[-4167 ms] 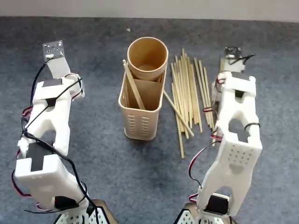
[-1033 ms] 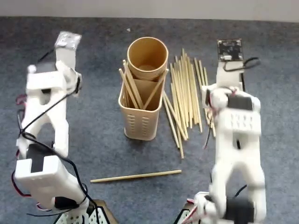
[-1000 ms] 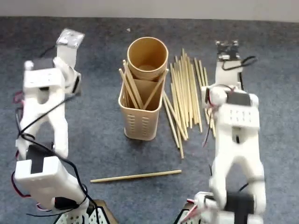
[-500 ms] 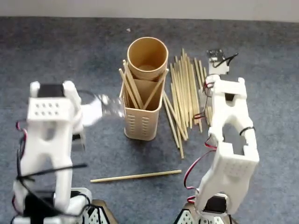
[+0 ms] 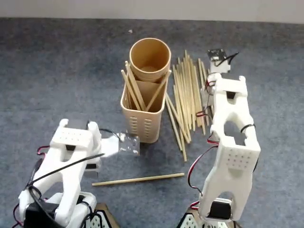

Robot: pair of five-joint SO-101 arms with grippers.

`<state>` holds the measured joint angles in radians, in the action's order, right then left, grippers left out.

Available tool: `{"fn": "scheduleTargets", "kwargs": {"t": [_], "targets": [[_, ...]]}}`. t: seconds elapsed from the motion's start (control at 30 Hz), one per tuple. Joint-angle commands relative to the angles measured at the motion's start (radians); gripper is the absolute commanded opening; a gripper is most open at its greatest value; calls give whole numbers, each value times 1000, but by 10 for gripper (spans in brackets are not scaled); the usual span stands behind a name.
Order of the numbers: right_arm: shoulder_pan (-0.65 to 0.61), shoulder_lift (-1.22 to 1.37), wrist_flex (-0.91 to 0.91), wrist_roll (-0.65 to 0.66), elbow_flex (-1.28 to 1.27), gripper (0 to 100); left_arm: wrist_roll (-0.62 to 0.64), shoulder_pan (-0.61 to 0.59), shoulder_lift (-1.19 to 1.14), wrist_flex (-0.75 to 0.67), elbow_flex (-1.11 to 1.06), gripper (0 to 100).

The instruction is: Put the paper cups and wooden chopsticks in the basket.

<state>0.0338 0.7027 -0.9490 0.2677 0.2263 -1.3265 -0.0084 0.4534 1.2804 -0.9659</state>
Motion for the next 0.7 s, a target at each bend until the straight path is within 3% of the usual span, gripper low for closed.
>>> {"fn": "scheduleTargets", "kwargs": {"t": [0.0, 0.27, 0.37, 0.43, 0.67], "targets": [[-15, 31, -2, 8, 67, 145, -351, 70, 22, -130, -82, 175], [-36, 36, -2, 8, 90, 131, -190, 148, 31, -511, -286, 163], [-33, 36, -28, 8, 91, 0, -193, 148, 31, -511, -283, 72], [-31, 36, -77, 8, 94, 18, -190, 147, 31, -511, -283, 0], [-10, 16, -168, 8, 133, 5, -195, 130, 33, -509, -282, 4]]}}
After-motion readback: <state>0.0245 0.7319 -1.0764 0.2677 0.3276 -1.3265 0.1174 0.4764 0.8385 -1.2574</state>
